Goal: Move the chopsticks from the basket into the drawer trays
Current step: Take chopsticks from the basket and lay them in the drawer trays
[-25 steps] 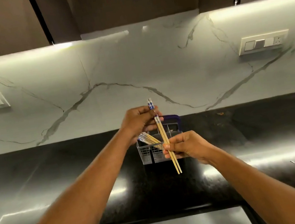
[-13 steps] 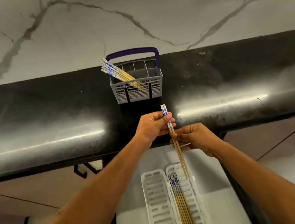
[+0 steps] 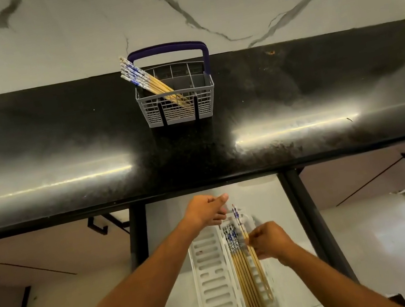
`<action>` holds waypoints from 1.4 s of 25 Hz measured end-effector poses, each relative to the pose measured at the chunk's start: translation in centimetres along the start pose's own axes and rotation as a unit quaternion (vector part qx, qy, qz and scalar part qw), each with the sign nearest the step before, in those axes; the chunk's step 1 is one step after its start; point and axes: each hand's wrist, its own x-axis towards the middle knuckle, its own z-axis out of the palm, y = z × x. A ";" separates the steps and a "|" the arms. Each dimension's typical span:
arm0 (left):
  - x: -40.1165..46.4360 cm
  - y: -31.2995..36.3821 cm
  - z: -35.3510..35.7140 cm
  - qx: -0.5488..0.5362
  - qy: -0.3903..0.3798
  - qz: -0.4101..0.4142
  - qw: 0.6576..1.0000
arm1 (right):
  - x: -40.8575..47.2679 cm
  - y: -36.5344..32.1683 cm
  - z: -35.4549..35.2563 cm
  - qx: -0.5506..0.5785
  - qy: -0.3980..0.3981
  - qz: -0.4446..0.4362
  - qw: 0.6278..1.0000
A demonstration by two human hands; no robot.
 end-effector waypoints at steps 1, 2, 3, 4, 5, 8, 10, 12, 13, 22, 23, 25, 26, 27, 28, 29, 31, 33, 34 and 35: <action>0.0 -0.1 -0.6 -0.023 0.005 -0.013 1.000 | 0.8 0.8 0.8 -0.051 0.020 0.006 0.998; -0.1 -0.3 -1.2 -0.041 0.009 -0.024 0.999 | 1.3 1.4 1.7 -0.103 0.038 0.003 0.994; -0.1 -0.4 -1.8 -0.051 0.013 -0.031 0.998 | 1.6 1.6 2.6 -0.148 0.061 -0.002 0.987; -0.2 -0.6 -2.4 -0.057 0.016 -0.035 0.998 | 1.8 1.7 3.4 -0.180 0.084 -0.004 0.980; -0.3 -0.8 -2.8 -0.061 0.021 -0.037 0.997 | 1.8 1.7 4.1 -0.201 0.102 0.000 0.974; -0.6 -1.6 -3.9 -0.055 0.031 -0.039 0.997 | 1.8 1.6 5.5 -0.246 0.122 0.016 0.961; -0.8 -2.1 -4.3 -0.058 0.036 -0.043 0.997 | 2.1 1.8 6.1 -0.267 0.119 0.012 0.956; -0.9 -2.6 -4.6 -0.063 0.040 -0.047 0.996 | 2.3 1.8 6.6 -0.272 0.118 0.011 0.955; -0.9 -2.9 -4.7 -0.064 0.041 -0.049 0.996 | 2.3 1.7 6.6 -0.271 0.120 0.014 0.955; -1.1 -2.9 -5.5 -0.064 0.043 -0.041 0.996 | 2.0 2.1 6.9 -0.278 0.127 -0.003 0.952; -1.0 -2.8 -5.5 -0.067 0.042 -0.041 0.996 | 2.0 2.0 6.8 -0.283 0.127 -0.004 0.951; -1.0 -2.6 -5.6 -0.071 0.037 -0.040 0.996 | 1.9 1.8 6.6 -0.297 0.130 0.000 0.946; -1.0 -2.5 -5.5 -0.072 0.034 -0.040 0.996 | 1.9 1.7 6.5 -0.300 0.132 0.001 0.945; -1.0 -2.5 -5.4 -0.073 0.032 -0.039 0.996 | 2.0 1.6 6.4 -0.303 0.133 0.001 0.944; -1.0 -2.5 -5.4 -0.073 0.030 -0.039 0.996 | 2.0 1.6 6.4 -0.306 0.132 0.001 0.943; -1.0 -2.4 -5.3 -0.073 0.028 -0.039 0.996 | 2.0 1.5 6.5 -0.311 0.129 0.000 0.942; -1.2 -2.4 -5.3 -0.074 0.026 -0.039 0.996 | 2.0 1.5 6.7 -0.314 0.123 -0.007 0.941; -1.3 -2.4 -5.5 -0.072 0.030 -0.041 0.996 | 2.0 1.6 7.0 -0.318 0.119 -0.014 0.941; -1.4 -2.5 -5.7 -0.071 0.033 -0.042 0.996 | 2.0 1.6 7.1 -0.321 0.117 -0.015 0.939; -1.4 -2.5 -5.9 -0.071 0.035 -0.043 0.996 | 1.9 1.7 7.1 -0.322 0.118 -0.014 0.939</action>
